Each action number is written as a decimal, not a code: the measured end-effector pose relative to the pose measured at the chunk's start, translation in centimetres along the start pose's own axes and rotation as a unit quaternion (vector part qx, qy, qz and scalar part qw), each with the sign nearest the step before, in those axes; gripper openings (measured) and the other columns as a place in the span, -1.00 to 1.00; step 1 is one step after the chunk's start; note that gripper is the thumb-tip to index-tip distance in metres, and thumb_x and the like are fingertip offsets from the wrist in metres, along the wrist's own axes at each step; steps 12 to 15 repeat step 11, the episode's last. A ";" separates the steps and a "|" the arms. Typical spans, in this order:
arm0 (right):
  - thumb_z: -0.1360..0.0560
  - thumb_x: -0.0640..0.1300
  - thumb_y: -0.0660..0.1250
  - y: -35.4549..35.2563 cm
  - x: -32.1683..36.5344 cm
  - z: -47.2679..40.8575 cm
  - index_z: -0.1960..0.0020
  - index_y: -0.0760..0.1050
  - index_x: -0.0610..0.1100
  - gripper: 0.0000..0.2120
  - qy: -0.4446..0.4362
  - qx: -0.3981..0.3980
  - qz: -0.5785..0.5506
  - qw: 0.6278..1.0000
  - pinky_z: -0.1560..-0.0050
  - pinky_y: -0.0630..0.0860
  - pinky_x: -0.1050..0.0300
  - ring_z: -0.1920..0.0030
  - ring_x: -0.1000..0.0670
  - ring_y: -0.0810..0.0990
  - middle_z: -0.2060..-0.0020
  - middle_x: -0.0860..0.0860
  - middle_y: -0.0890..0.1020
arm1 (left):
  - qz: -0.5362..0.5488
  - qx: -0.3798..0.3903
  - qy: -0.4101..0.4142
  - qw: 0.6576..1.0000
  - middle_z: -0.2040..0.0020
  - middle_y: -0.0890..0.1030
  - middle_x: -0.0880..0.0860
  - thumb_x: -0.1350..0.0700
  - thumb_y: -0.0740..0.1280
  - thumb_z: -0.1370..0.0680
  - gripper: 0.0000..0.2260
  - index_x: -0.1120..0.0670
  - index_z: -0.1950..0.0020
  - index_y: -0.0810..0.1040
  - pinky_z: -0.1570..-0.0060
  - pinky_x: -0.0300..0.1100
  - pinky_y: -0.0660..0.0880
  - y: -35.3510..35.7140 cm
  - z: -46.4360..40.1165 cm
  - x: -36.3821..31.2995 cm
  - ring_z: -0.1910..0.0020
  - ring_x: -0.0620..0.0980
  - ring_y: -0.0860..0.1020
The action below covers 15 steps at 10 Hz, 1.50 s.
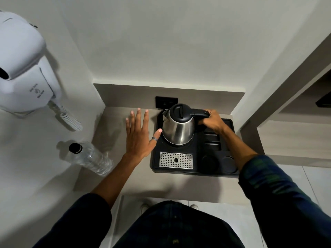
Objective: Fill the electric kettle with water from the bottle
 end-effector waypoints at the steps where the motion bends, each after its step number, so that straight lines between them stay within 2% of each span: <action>1: -0.48 -0.52 0.43 -0.8 -0.2 0.5 -0.25 0.59 -0.30 -0.63 0.001 0.046 -0.034 0.998 -0.07 0.65 0.12 -0.08 -0.14 0.63 -0.04 -0.18 0.65 | -0.004 0.001 0.002 1.000 -0.67 0.13 0.23 -0.35 0.11 -0.60 -0.21 0.11 -0.68 0.14 -0.62 0.26 -0.05 -0.1 0.3 0.1 -0.67 0.31 0.01; 2: -0.65 -0.33 0.26 -1.7 -0.7 1.2 -0.29 0.54 -0.24 -0.76 0.028 0.091 -0.168 0.981 -0.27 0.50 -0.08 -0.14 -0.15 0.59 -0.12 -0.17 0.63 | -0.017 -0.001 0.008 1.000 -0.67 0.15 0.23 -0.35 0.11 -0.60 -0.22 0.11 -0.68 0.15 -0.62 0.25 -0.03 -0.1 0.3 0.6 -0.67 0.30 0.04; 3: -0.73 -0.10 0.07 -2.6 -0.7 1.5 -0.25 0.57 -0.18 -0.67 0.065 0.078 -0.239 0.966 -0.30 0.41 -0.16 -0.17 -0.17 0.55 -0.19 -0.19 0.60 | -0.025 0.006 0.007 1.000 -0.67 0.14 0.22 -0.36 0.07 -0.60 -0.21 0.12 -0.68 0.14 -0.63 0.24 -0.02 -0.1 0.0 1.0 -0.67 0.28 0.04; 4: -0.70 -0.13 0.11 -2.7 -0.1 1.2 -0.17 0.57 -0.15 -0.73 0.079 0.077 -0.186 0.976 -0.31 0.41 -0.18 -0.17 -0.22 0.52 -0.03 -0.10 0.61 | -0.019 0.016 0.004 1.000 -0.67 0.14 0.23 -0.36 0.06 -0.60 -0.21 0.13 -0.68 0.15 -0.63 0.25 -0.02 0.0 -0.1 0.8 -0.67 0.29 0.05; 5: -0.68 -0.14 0.12 -2.5 0.4 1.4 -0.12 0.57 -0.13 -0.76 0.093 0.067 -0.158 0.981 -0.31 0.40 -0.18 -0.11 -0.16 0.55 0.02 -0.06 0.60 | -0.013 0.025 0.006 1.000 -0.67 0.15 0.25 -0.35 0.08 -0.61 -0.22 0.14 -0.67 0.17 -0.63 0.24 -0.02 0.2 0.1 0.2 -0.66 0.30 0.05; 6: -0.69 -0.14 0.15 -2.4 -0.3 1.5 -0.31 0.54 -0.23 -0.69 0.077 0.062 -0.175 0.980 -0.29 0.42 -0.16 -0.17 -0.17 0.54 -0.10 -0.15 0.59 | -0.011 0.027 0.009 1.000 -0.67 0.14 0.24 -0.33 0.12 -0.61 -0.23 0.12 -0.68 0.15 -0.63 0.24 -0.04 0.4 0.3 -0.1 -0.67 0.30 0.04; 7: -0.60 -0.04 0.29 -2.0 0.3 2.1 -0.20 0.53 -0.16 -0.74 0.096 0.044 -0.190 0.976 -0.17 0.51 -0.08 -0.22 -0.18 0.50 -0.05 -0.09 0.60 | -0.020 0.033 0.009 0.999 -0.67 0.12 0.24 -0.33 0.12 -0.62 -0.23 0.12 -0.68 0.14 -0.63 0.23 -0.06 0.2 0.6 -0.2 -0.67 0.29 0.02; 8: -0.39 0.02 0.36 -1.6 1.1 1.7 -0.05 0.60 -0.12 -0.69 0.091 0.030 -0.181 0.979 -0.12 0.52 -0.04 -0.12 -0.12 0.54 0.01 -0.07 0.62 | -0.024 0.036 0.017 0.999 -0.68 0.11 0.24 -0.32 0.13 -0.62 -0.24 0.12 -0.68 0.14 -0.63 0.24 -0.06 0.2 0.6 -0.1 -0.67 0.29 0.01; 9: -0.53 -0.10 0.36 -1.9 1.7 1.9 -0.03 0.66 -0.09 -0.85 0.067 0.012 -0.157 0.985 -0.35 0.49 -0.19 -0.18 -0.13 0.53 -0.06 -0.10 0.63 | -0.022 0.042 0.016 0.999 -0.68 0.11 0.24 -0.32 0.14 -0.62 -0.24 0.12 -0.68 0.14 -0.63 0.25 -0.06 0.1 0.6 -0.2 -0.67 0.29 0.00; 10: -0.62 -0.17 0.35 -2.4 1.5 2.4 -0.11 0.68 -0.12 -0.86 0.053 -0.014 -0.136 0.989 -0.55 0.42 -0.28 -0.23 -0.11 0.56 -0.15 -0.14 0.66 | -0.013 0.038 0.022 0.999 -0.68 0.11 0.23 -0.33 0.10 -0.62 -0.23 0.11 -0.69 0.14 -0.63 0.25 -0.05 0.3 0.4 -0.1 -0.68 0.28 0.00; 11: -0.65 -0.03 0.40 -2.4 0.9 3.4 -0.41 0.56 -0.19 -0.61 0.018 -0.096 -0.048 0.994 -0.61 0.36 -0.16 -0.39 -0.10 0.56 -0.38 -0.17 0.62 | -0.017 0.022 0.027 0.999 -0.69 0.08 0.21 -0.36 0.03 -0.61 -0.22 0.11 -0.69 0.13 -0.63 0.25 -0.05 0.0 0.3 -0.2 -0.68 0.26 -0.02; 15: -0.65 -0.03 0.40 -2.4 0.9 3.4 -0.41 0.56 -0.19 -0.61 0.018 -0.096 -0.048 0.994 -0.61 0.36 -0.16 -0.39 -0.10 0.56 -0.38 -0.17 0.62 | -0.017 0.022 0.027 0.999 -0.69 0.08 0.21 -0.36 0.03 -0.61 -0.22 0.11 -0.69 0.13 -0.63 0.25 -0.05 0.0 0.3 -0.2 -0.68 0.26 -0.02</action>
Point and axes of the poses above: each hand's wrist, its own z-axis away from the middle knuckle, its own y-axis out of the palm, x = y × z, the point moved 2 cm from there along -z, towards the middle knuckle
